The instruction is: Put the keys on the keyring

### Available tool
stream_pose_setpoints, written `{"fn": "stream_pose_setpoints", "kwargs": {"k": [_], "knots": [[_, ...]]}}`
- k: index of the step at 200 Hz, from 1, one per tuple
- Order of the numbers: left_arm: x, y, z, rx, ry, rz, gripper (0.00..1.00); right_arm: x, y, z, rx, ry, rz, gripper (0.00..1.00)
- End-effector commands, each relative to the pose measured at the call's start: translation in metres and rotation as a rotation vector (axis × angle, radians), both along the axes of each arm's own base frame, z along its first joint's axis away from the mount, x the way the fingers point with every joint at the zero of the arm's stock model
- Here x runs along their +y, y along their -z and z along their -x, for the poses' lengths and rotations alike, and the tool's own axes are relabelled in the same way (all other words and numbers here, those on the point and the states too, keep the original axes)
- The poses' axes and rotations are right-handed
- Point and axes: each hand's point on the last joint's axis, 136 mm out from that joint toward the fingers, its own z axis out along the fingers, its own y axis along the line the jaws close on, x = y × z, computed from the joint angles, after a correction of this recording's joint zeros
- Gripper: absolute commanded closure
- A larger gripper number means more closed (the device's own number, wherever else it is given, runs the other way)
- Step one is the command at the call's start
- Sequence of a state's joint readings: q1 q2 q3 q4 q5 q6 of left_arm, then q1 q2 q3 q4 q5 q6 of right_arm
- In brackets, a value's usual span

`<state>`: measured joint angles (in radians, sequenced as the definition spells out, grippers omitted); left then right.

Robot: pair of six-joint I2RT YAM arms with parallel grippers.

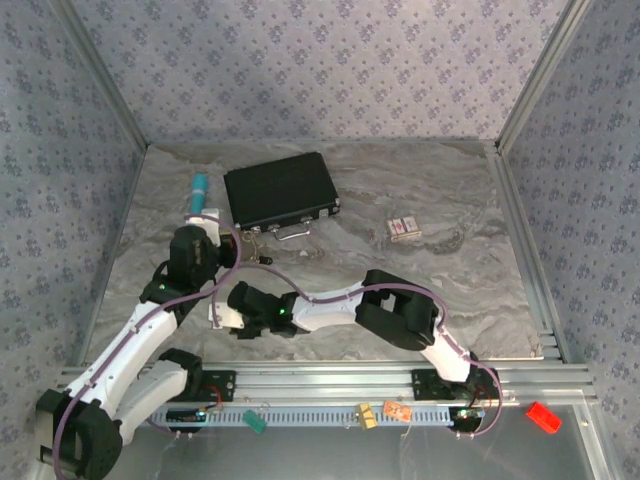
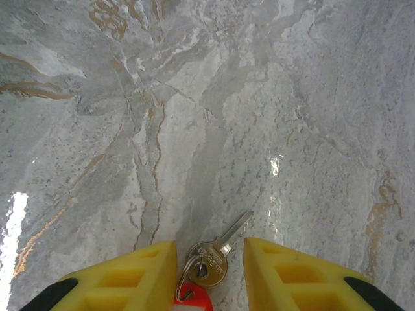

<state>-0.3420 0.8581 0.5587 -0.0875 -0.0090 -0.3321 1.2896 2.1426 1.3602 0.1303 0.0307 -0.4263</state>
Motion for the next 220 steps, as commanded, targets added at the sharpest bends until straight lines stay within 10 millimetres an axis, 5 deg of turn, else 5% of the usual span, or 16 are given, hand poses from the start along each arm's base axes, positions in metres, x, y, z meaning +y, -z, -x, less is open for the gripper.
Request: {"fn": "stream_pose_setpoints", "kwargs": {"k": [1, 37, 67, 106, 136, 164, 220], "knots": [[0.003, -0.018, -0.001, -0.037, -0.010, 0.011, 1.00, 0.000, 0.008, 0.002, 0.009, 0.002, 0.037, 0.66], [0.004, -0.019, 0.000, -0.041, -0.013, 0.009, 1.00, 0.000, 0.010, 0.002, 0.007, 0.007, 0.045, 0.72], [0.005, -0.021, 0.001, -0.046, -0.014, 0.005, 1.00, -0.001, 0.004, 0.003, -0.011, 0.010, 0.034, 1.00], [0.004, -0.025, 0.003, -0.054, -0.002, -0.003, 1.00, -0.025, -0.025, 0.011, 0.005, 0.014, -0.016, 1.00], [-0.001, -0.032, 0.007, -0.070, 0.038, -0.006, 1.00, -0.078, -0.036, 0.028, 0.115, 0.049, 0.003, 1.00], [-0.025, -0.040, 0.017, -0.104, 0.155, -0.042, 1.00, -0.137, -0.033, 0.035, 0.259, 0.181, 0.034, 1.00], [-0.084, -0.047, 0.042, -0.169, 0.438, -0.197, 1.00, -0.247, -0.027, 0.005, 0.544, 0.684, -0.026, 1.00]]}}
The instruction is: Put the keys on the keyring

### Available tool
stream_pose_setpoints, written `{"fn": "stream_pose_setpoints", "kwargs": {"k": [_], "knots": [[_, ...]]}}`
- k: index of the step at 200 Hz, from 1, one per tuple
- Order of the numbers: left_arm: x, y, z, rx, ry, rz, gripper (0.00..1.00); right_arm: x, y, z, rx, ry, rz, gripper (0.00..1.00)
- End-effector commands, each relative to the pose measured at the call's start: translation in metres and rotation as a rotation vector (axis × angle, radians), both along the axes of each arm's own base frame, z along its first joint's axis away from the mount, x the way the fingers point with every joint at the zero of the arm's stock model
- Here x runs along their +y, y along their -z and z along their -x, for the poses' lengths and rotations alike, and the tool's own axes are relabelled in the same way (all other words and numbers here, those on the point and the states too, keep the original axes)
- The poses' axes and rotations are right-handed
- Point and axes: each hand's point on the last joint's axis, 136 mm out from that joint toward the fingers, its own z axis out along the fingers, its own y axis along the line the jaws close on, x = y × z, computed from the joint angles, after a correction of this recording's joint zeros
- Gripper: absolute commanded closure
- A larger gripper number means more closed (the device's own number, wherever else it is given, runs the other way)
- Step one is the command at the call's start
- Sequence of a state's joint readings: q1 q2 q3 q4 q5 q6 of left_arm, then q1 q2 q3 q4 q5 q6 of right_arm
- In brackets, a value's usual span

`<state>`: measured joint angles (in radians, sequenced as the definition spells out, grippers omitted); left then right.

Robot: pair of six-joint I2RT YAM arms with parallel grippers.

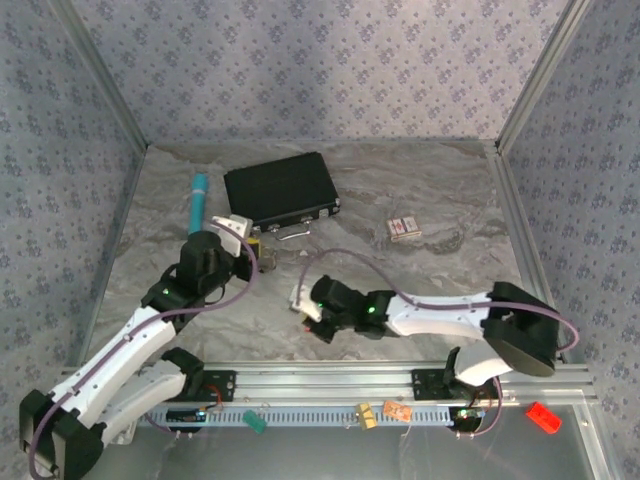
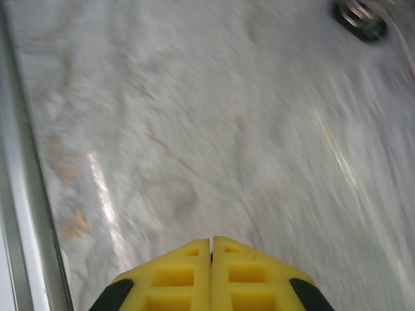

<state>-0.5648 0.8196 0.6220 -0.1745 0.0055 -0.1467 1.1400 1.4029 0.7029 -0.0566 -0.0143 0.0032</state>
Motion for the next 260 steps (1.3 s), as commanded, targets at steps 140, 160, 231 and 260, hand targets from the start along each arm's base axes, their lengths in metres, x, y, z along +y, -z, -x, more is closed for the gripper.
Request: {"fn": "stream_pose_setpoints", "kwargs": {"k": [140, 160, 231, 260], "knots": [[-0.120, -0.012, 0.038, -0.152, 0.699, -0.245, 1.00, -0.121, 0.025, -0.071, 0.574, 0.703, -0.180, 1.00], [-0.122, -0.007, 0.037, -0.146, 0.710, -0.258, 1.00, -0.123, 0.034, -0.070, 0.603, 0.704, -0.135, 1.00], [-0.122, 0.006, 0.037, -0.136, 0.707, -0.262, 1.00, -0.133, 0.047, -0.058, 0.625, 0.709, -0.023, 0.95], [-0.122, 0.007, 0.038, -0.134, 0.710, -0.258, 1.00, -0.136, 0.050, -0.055, 0.619, 0.705, 0.022, 0.95]]}}
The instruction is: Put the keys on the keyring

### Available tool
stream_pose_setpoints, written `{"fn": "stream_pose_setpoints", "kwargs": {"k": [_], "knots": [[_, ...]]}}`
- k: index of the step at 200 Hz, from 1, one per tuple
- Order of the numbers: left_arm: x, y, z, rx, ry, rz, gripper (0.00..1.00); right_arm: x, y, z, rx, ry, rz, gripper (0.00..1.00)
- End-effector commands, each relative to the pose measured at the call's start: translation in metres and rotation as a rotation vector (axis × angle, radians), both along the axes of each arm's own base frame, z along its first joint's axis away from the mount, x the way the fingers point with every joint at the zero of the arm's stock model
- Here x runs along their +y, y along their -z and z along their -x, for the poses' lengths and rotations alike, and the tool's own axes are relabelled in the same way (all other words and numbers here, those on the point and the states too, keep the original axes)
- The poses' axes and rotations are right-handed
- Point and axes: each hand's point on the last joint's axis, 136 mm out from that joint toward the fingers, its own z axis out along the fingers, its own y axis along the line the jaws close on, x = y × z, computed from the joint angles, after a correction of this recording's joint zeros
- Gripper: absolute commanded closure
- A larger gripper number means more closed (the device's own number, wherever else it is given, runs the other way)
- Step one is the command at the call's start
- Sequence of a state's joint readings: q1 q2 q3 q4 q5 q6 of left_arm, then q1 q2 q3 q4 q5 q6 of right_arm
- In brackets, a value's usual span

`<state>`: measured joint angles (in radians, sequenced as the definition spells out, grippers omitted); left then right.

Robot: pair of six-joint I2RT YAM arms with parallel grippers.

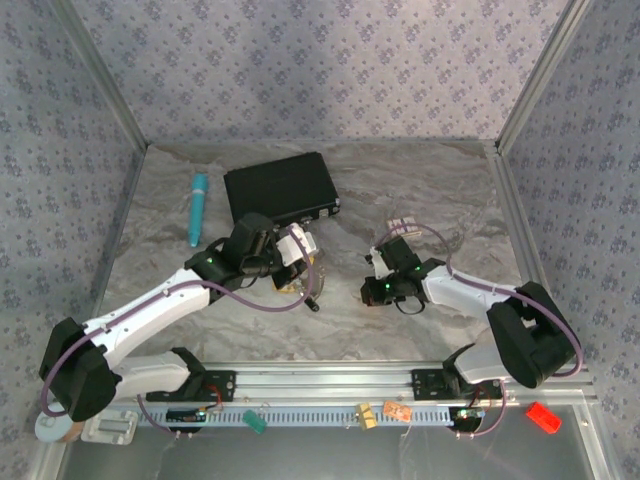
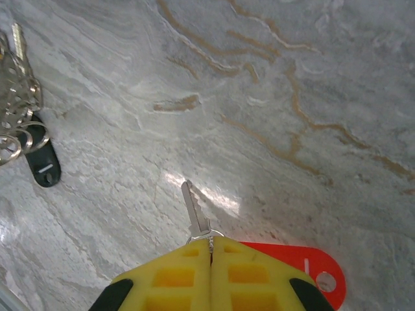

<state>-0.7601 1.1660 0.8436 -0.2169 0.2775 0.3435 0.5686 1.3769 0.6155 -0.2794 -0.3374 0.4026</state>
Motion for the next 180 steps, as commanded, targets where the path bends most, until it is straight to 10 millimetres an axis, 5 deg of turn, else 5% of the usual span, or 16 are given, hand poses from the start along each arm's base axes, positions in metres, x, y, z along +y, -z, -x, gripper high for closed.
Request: {"fn": "stream_pose_setpoints", "kwargs": {"k": [1, 120, 180], "knots": [[-0.007, -0.006, 0.004, -0.019, 0.041, 0.029, 1.00, -0.006, 0.005, 0.008, 0.036, -0.024, 0.065, 0.95], [-0.006, -0.002, 0.008, -0.007, 0.042, 0.031, 1.00, -0.007, 0.009, 0.017, 0.057, -0.062, 0.145, 0.79], [-0.006, -0.004, 0.007, -0.012, 0.038, 0.036, 1.00, -0.016, -0.012, 0.006, -0.025, 0.095, 0.193, 0.65]]}}
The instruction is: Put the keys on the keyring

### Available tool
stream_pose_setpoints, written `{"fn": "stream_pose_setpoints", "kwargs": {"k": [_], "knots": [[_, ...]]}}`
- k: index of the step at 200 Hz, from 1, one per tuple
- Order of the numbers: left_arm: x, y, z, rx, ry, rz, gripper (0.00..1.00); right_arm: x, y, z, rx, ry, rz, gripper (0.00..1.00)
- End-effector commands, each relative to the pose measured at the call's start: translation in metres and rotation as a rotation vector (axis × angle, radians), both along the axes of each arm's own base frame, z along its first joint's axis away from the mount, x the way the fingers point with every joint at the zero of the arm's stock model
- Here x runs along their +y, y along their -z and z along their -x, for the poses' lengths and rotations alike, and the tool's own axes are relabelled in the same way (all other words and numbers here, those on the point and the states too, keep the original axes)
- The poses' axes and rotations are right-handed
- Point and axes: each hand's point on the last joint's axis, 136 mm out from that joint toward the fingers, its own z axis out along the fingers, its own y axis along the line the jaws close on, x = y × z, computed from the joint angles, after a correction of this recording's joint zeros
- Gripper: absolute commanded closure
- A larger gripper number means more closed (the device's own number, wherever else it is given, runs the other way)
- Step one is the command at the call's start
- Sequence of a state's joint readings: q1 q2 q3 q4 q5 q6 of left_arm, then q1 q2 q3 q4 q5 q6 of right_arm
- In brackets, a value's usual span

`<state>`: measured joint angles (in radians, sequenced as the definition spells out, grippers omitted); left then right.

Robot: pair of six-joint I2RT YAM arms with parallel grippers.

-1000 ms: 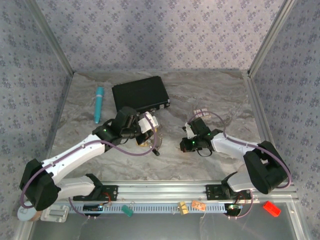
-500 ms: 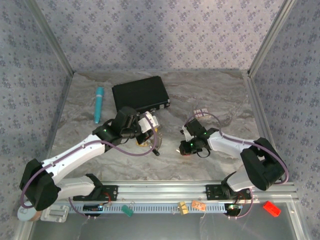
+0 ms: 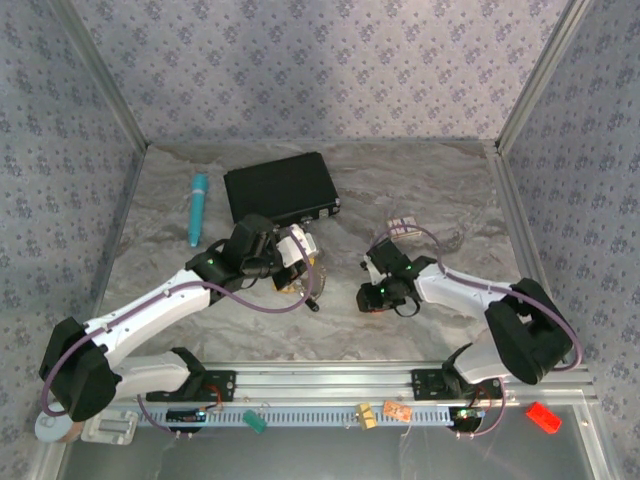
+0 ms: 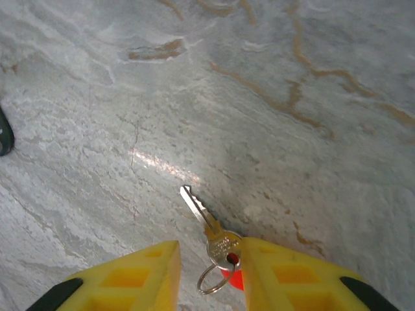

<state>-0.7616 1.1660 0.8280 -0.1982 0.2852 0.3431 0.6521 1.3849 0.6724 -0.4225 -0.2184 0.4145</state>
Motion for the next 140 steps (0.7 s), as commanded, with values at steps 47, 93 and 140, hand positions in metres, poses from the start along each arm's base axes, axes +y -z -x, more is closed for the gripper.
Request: {"fn": "stream_pose_setpoints", "kwargs": {"k": [47, 93, 140], "knots": [[-0.005, -0.006, 0.006, -0.009, 0.030, 0.031, 1.00, -0.030, -0.029, -0.008, -0.102, 0.393, 0.208, 0.64], [-0.005, -0.006, 0.007, -0.007, 0.032, 0.032, 1.00, -0.014, -0.024, -0.003, -0.090, 0.454, 0.224, 0.62], [-0.005, -0.005, 0.009, -0.004, 0.035, 0.031, 1.00, -0.003, -0.010, 0.002, -0.040, 0.449, 0.217, 0.64]]}}
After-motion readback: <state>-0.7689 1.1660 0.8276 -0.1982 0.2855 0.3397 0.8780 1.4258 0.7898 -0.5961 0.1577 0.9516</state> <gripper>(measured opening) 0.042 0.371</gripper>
